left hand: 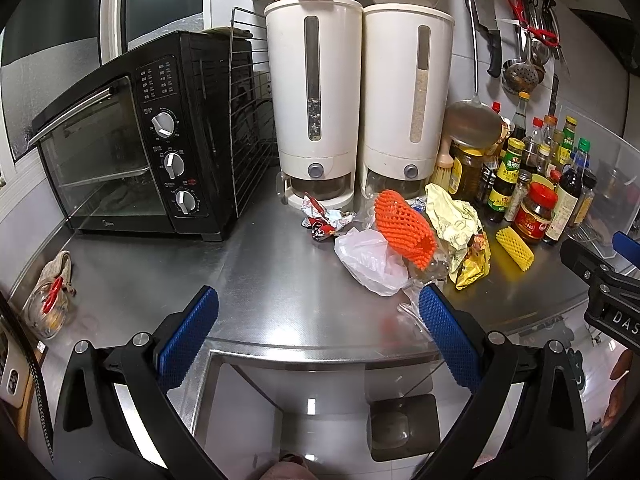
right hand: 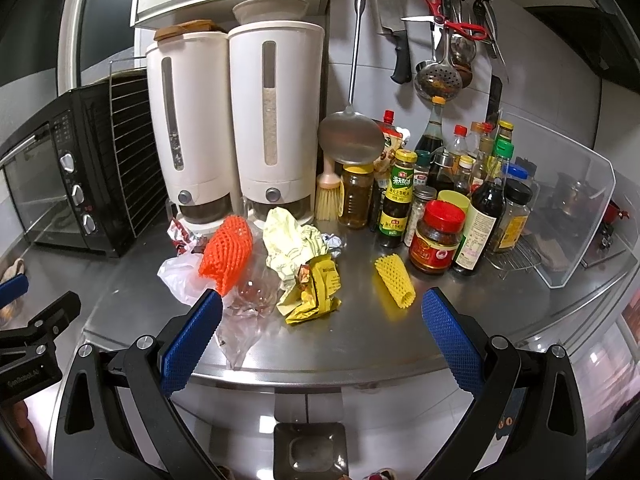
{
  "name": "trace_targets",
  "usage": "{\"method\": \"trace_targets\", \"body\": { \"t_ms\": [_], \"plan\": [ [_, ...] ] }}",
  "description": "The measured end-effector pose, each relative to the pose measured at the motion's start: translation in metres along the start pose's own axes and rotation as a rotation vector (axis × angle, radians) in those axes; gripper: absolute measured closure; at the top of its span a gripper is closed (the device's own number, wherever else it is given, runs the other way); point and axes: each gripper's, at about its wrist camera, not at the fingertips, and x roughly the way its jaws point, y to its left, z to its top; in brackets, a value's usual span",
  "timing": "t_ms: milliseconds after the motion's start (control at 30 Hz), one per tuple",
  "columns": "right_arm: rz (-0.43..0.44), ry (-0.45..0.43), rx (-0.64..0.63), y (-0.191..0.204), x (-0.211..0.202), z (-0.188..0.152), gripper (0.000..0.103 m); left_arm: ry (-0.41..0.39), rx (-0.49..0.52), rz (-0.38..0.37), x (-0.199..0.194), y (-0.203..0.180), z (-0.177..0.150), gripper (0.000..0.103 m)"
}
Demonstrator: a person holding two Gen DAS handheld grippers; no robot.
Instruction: Collect trash
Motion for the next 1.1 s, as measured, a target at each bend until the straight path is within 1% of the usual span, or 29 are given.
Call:
{"method": "trace_targets", "body": {
  "t_ms": [767, 1100],
  "plan": [
    [0.0, 0.0, -0.001, 0.0026, 0.0021, -0.001, 0.002, -0.007, -0.006, 0.007, -0.0024, 0.0034, 0.0016, 0.008],
    [0.017, -0.024, 0.005, -0.002, 0.0056, 0.0053, 0.002, -0.004, -0.012, 0.012, 0.0005, 0.007, 0.0024, 0.008]
  ]
}}
